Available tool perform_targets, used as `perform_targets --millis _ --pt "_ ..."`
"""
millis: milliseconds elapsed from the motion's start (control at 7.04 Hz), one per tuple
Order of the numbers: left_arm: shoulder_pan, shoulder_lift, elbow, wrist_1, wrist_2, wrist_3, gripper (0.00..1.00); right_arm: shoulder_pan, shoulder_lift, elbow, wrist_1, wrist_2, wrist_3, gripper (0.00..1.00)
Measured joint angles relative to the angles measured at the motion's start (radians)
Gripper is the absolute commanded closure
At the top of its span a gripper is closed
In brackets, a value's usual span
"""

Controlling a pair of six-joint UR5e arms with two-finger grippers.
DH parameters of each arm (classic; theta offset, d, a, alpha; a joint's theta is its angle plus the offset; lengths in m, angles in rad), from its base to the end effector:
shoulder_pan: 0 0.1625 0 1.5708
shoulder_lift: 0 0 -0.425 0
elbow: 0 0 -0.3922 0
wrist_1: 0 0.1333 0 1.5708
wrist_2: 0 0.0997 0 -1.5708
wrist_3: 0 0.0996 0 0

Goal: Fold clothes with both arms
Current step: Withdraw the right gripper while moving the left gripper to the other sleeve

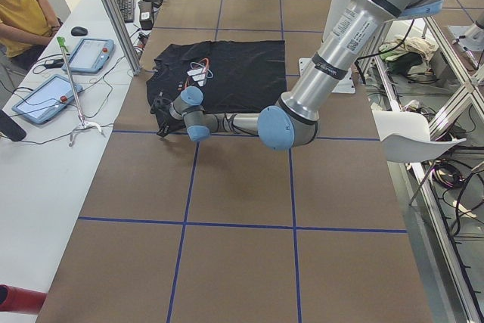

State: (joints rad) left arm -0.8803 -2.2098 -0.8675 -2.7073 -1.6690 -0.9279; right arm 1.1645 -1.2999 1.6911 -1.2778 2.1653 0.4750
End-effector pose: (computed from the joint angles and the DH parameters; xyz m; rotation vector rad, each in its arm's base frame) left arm 0.4013 -0.6797 0.4887 0.6759 0.8374 -0.1614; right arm -0.1682 -0.5870 0.4234 0.3564 -0.7986 -0.1390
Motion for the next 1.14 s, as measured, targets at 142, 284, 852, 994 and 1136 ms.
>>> perform_targets --millis 142,284,852,994,1136 --pt "0.004 0.0 0.0 -0.006 0.0 0.0 0.67 0.0 0.0 0.0 0.0 0.0 0.002 0.0" --pt "0.005 0.001 -0.001 -0.012 -0.001 0.0 0.83 0.001 0.001 0.001 0.0 0.0 0.003 0.0" --pt "0.0 0.012 -0.019 -0.025 -0.002 0.001 1.0 0.001 0.0 0.005 0.001 0.001 0.008 0.0" --pt "-0.001 0.016 -0.038 -0.026 -0.002 0.001 1.0 0.001 0.0 0.006 0.001 0.001 0.008 0.0" --pt "-0.001 0.02 -0.076 -0.02 -0.002 0.0 1.0 0.001 -0.001 0.008 0.001 0.001 0.009 0.0"
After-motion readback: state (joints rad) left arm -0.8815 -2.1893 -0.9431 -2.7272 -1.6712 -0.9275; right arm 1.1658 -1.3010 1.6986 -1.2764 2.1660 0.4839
